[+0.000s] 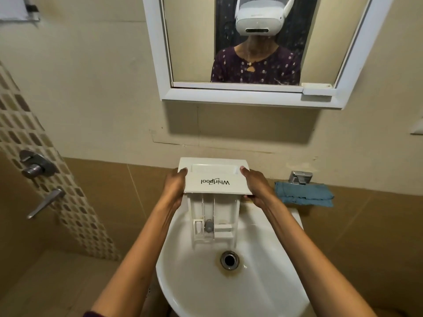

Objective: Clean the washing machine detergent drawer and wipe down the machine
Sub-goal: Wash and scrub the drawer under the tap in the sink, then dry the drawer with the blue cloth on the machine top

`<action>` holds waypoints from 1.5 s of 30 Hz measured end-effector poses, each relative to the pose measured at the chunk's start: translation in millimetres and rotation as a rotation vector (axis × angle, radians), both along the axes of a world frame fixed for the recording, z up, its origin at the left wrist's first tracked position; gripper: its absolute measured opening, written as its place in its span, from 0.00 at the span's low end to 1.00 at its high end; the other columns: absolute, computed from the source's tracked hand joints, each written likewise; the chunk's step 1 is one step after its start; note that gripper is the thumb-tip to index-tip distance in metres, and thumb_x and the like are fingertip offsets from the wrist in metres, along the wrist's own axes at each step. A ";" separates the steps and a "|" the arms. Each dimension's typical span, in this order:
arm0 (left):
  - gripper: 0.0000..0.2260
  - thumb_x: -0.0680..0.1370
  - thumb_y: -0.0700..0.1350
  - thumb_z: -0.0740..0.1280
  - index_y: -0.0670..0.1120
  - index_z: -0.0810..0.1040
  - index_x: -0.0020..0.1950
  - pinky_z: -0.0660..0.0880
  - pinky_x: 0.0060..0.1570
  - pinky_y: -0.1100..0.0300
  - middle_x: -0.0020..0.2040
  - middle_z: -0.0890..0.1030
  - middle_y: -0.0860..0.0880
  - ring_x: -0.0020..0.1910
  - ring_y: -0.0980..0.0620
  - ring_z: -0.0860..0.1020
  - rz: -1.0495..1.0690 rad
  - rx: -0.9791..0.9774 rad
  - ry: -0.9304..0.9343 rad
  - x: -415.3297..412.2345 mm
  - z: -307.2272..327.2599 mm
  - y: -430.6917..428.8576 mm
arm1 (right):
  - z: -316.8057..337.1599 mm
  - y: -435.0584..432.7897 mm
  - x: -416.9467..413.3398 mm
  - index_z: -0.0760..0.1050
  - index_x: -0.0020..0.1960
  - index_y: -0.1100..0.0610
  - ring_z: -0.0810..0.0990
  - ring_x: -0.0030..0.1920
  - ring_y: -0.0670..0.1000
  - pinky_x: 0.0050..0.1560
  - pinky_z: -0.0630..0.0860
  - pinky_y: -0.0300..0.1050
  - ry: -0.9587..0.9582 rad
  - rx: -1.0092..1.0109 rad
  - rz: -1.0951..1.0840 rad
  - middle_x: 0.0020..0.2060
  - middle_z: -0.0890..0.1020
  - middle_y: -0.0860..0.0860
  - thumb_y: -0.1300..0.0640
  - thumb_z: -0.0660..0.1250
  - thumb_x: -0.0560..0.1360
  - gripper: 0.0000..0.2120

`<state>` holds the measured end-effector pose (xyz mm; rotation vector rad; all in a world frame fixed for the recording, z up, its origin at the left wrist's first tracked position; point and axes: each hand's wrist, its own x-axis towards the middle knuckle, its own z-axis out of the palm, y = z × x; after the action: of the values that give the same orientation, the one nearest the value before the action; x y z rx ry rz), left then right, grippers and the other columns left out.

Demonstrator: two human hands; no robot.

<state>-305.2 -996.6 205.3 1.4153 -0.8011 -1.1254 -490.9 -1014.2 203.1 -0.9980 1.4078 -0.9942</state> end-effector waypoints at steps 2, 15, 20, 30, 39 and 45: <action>0.13 0.80 0.36 0.56 0.33 0.73 0.61 0.72 0.33 0.62 0.50 0.77 0.41 0.46 0.45 0.77 0.012 -0.033 0.015 -0.2 1.4 0.0 | 1.9 2.6 -1.4 0.71 0.54 0.58 0.75 0.31 0.49 0.18 0.66 0.32 -0.021 -0.013 -0.003 0.35 0.77 0.51 0.51 0.57 0.81 0.11; 0.11 0.80 0.36 0.56 0.36 0.73 0.59 0.72 0.28 0.66 0.47 0.77 0.42 0.34 0.52 0.76 0.034 -0.015 0.067 1.5 -7.8 6.6 | -5.7 3.3 2.1 0.71 0.52 0.57 0.75 0.31 0.50 0.20 0.67 0.33 0.011 -0.012 0.017 0.35 0.77 0.51 0.52 0.56 0.81 0.10; 0.09 0.80 0.37 0.55 0.38 0.74 0.52 0.70 0.33 0.60 0.41 0.78 0.43 0.32 0.52 0.78 0.007 0.065 0.003 9.3 -14.4 9.1 | -7.8 0.4 11.6 0.72 0.53 0.59 0.74 0.29 0.50 0.20 0.66 0.33 0.012 0.020 0.051 0.33 0.76 0.52 0.52 0.57 0.81 0.11; 0.43 0.63 0.78 0.48 0.50 0.73 0.66 0.60 0.70 0.47 0.69 0.69 0.47 0.71 0.48 0.64 -0.199 -0.221 -1.402 69.2 21.4 61.2 | 34.5 -11.1 75.0 0.72 0.40 0.56 0.75 0.25 0.49 0.18 0.66 0.33 0.039 -0.034 0.281 0.31 0.76 0.52 0.51 0.59 0.80 0.13; 0.24 0.72 0.51 0.71 0.40 0.72 0.63 0.69 0.54 0.55 0.58 0.74 0.43 0.58 0.44 0.74 0.178 -0.033 -1.406 160.9 44.2 153.8 | 68.7 23.1 210.5 0.72 0.49 0.59 0.73 0.21 0.49 0.17 0.68 0.35 -0.139 -0.032 0.735 0.29 0.78 0.53 0.50 0.54 0.81 0.14; 0.22 0.72 0.55 0.70 0.39 0.78 0.55 0.65 0.45 0.59 0.50 0.78 0.40 0.50 0.43 0.75 0.618 0.144 -1.186 229.3 44.5 267.7 | 40.3 72.5 279.2 0.70 0.54 0.57 0.68 0.24 0.46 0.23 0.65 0.36 0.107 -0.165 0.950 0.30 0.70 0.50 0.53 0.52 0.82 0.11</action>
<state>-75.9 -729.0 249.8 2.2441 -0.9471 0.2376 -211.8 -941.7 243.4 -1.6345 0.7565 -0.3409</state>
